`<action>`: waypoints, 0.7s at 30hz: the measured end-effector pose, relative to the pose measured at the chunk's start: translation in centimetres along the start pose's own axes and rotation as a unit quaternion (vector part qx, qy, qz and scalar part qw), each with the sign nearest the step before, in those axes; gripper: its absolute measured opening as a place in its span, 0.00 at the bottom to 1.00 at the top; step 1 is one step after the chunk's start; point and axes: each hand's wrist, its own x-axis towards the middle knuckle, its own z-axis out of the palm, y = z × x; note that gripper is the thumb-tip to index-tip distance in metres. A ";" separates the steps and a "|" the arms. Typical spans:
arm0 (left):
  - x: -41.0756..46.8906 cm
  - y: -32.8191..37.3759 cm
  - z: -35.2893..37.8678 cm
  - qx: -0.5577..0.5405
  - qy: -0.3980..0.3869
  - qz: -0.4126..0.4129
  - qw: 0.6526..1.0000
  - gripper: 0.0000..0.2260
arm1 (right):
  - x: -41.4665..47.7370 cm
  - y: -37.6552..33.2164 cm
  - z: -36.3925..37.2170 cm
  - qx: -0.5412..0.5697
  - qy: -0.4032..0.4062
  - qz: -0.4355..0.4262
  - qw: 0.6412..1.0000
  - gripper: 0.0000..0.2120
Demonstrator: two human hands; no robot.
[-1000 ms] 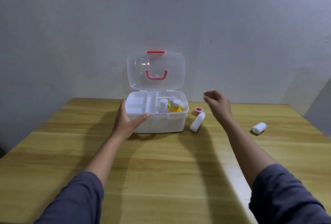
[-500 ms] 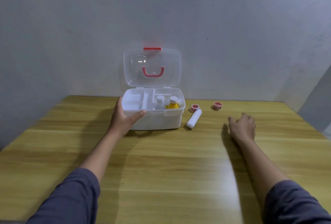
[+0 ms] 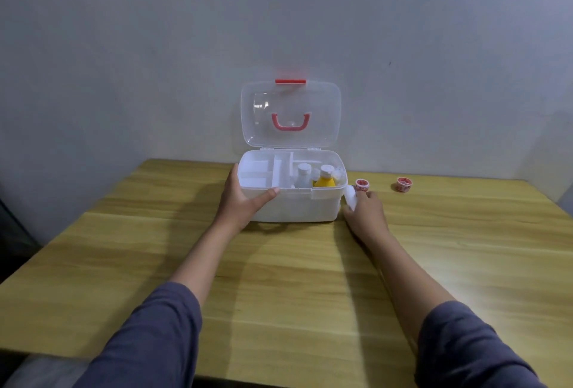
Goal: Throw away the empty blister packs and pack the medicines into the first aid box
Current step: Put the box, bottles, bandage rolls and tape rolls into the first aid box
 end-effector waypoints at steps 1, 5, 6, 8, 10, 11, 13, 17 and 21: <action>0.0 0.1 0.0 -0.001 0.002 -0.002 1.000 0.42 | -0.1 0.1 -0.1 -0.018 -0.006 -0.020 1.000 0.17; -0.1 0.2 0.2 -0.007 0.007 -0.009 1.000 0.43 | -0.7 1.8 -0.4 -0.019 -0.002 -0.057 0.998 0.18; -0.1 0.2 0.2 -0.006 0.007 -0.010 1.000 0.44 | -0.9 2.3 -0.6 -0.011 0.003 -0.057 0.998 0.17; -0.2 0.3 0.2 -0.002 0.006 -0.011 1.000 0.45 | -1.3 3.2 -1.2 0.016 0.019 -0.052 0.998 0.15; -0.4 0.4 0.1 0.003 0.008 -0.012 1.000 0.45 | -1.7 3.1 -2.3 0.057 0.051 -0.061 0.995 0.09; -0.5 0.5 0.1 0.008 0.009 -0.013 1.000 0.46 | -1.8 2.5 -2.9 0.077 0.072 -0.073 0.992 0.07; -0.6 0.6 0.1 0.016 0.007 -0.017 1.000 0.47 | -2.0 0.4 -4.4 0.109 0.112 -0.112 0.981 0.09; -0.6 0.8 0.0 0.018 0.007 -0.021 1.000 0.47 | -2.8 -7.0 -6.3 0.144 0.136 -0.226 0.954 0.15; 0.1 -0.1 0.0 0.013 0.008 -0.011 1.000 0.41 | -3.7 -13.5 -4.4 0.174 -0.044 -0.270 0.946 0.16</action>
